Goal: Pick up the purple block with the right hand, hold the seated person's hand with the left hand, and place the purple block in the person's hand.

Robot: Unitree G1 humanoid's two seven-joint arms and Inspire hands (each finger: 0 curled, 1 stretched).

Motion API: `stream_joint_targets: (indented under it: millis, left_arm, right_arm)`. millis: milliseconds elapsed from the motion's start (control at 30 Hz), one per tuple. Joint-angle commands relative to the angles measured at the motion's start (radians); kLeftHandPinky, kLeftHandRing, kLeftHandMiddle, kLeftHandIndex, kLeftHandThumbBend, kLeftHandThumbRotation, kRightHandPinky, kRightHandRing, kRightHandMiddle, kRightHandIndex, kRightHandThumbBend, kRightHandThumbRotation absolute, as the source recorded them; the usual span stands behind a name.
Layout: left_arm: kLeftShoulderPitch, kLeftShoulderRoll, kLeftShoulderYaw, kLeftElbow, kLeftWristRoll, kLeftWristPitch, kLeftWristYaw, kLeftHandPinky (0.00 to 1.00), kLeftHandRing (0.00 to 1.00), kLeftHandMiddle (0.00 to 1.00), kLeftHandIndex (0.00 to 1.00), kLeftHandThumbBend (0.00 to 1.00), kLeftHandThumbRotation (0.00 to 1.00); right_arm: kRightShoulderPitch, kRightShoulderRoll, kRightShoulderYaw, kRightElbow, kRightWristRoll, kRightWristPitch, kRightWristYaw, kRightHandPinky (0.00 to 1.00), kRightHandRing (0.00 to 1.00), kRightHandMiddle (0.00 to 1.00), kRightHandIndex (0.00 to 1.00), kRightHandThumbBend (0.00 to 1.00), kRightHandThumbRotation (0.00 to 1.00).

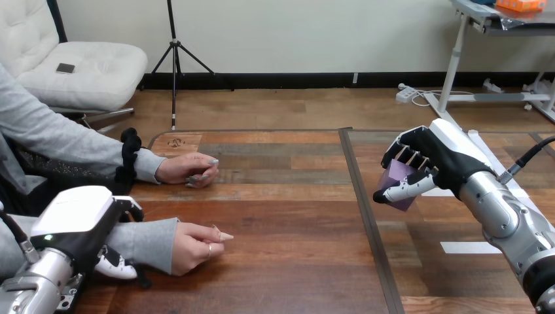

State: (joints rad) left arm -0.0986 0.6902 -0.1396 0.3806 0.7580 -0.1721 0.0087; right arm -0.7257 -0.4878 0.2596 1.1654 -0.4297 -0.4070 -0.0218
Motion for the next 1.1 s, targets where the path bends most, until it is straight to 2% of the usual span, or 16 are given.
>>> stream_joint_targets:
  millis: [0,100,233,333,800,1067]
  left_arm:
    - [-0.041,0.002,-0.008,0.011,0.000,0.006,0.012,0.49,0.59,0.63,0.65,0.93,0.01]
    - [-0.042,-0.007,-0.013,0.011,-0.005,0.003,0.032,0.41,0.50,0.55,0.57,0.90,0.00]
    - [-0.040,-0.012,-0.010,0.009,-0.020,0.002,0.033,0.33,0.41,0.47,0.49,0.87,0.00]
    - [-0.040,-0.019,-0.006,0.020,-0.038,-0.010,0.040,0.31,0.38,0.45,0.47,0.87,0.00]
    - [-0.042,-0.018,-0.010,0.037,-0.079,-0.045,0.043,0.25,0.32,0.40,0.43,0.84,0.00]
    - [-0.039,-0.019,-0.011,0.029,-0.093,-0.033,0.030,0.25,0.32,0.40,0.42,0.81,0.00]
  right_arm:
    - [-0.029,-0.020,-0.028,-0.026,0.020,-0.004,-0.009,0.41,0.45,0.47,0.47,0.77,0.00]
    - [-0.026,-0.021,-0.028,-0.026,0.018,-0.011,-0.014,0.41,0.45,0.47,0.47,0.77,0.00]
    - [-0.027,-0.020,-0.028,-0.025,0.019,-0.008,-0.012,0.40,0.44,0.47,0.47,0.77,0.00]
    - [-0.027,-0.021,-0.029,-0.025,0.020,-0.010,-0.011,0.40,0.44,0.47,0.47,0.77,0.00]
    - [-0.025,-0.020,-0.033,-0.029,0.024,-0.006,-0.010,0.40,0.44,0.47,0.47,0.77,0.00]
    - [-0.024,-0.020,-0.033,-0.030,0.023,-0.006,-0.013,0.40,0.44,0.47,0.47,0.77,0.00]
